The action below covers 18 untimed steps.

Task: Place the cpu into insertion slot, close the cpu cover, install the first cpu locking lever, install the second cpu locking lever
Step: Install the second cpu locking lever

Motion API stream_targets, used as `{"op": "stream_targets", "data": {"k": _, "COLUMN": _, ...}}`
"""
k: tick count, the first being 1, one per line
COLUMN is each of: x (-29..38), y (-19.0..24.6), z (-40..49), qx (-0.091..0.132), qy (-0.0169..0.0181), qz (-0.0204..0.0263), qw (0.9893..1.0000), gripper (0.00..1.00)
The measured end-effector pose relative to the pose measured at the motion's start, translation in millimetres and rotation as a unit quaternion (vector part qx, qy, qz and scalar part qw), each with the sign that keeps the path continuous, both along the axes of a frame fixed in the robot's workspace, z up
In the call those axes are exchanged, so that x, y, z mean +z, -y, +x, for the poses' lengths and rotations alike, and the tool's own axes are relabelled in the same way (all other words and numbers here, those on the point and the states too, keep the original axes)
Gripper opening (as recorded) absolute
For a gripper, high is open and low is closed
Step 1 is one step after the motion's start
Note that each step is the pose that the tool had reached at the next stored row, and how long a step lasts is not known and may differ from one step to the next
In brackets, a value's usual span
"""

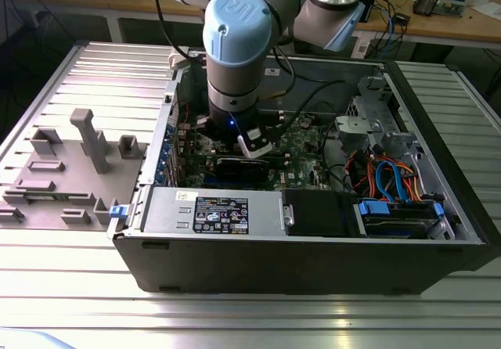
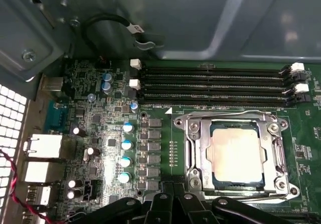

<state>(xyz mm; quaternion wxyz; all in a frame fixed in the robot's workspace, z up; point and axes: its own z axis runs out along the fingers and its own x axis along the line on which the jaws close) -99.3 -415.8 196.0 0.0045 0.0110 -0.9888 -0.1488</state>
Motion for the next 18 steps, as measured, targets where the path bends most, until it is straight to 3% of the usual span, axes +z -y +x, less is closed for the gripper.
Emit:
{"op": "stream_targets", "data": {"k": 4, "x": 6.7, "y": 0.0, "z": -3.4, "qx": -0.001, "qy": 0.0, "qz": 0.0002, "qw": 1.0, "gripper": 0.11}}
{"op": "stream_targets", "data": {"k": 6, "x": 16.2, "y": 0.0, "z": -3.8, "qx": -0.001, "qy": 0.0, "qz": 0.0002, "qw": 1.0, "gripper": 0.11}}
{"op": "stream_targets", "data": {"k": 8, "x": 21.6, "y": 0.1, "z": -4.0, "qx": -0.001, "qy": -0.0001, "qz": 0.0001, "qw": 1.0, "gripper": 0.11}}
{"op": "stream_targets", "data": {"k": 18, "x": 22.1, "y": 0.0, "z": -3.9, "qx": -0.002, "qy": 0.0, "qz": 0.0002, "qw": 1.0, "gripper": 0.11}}
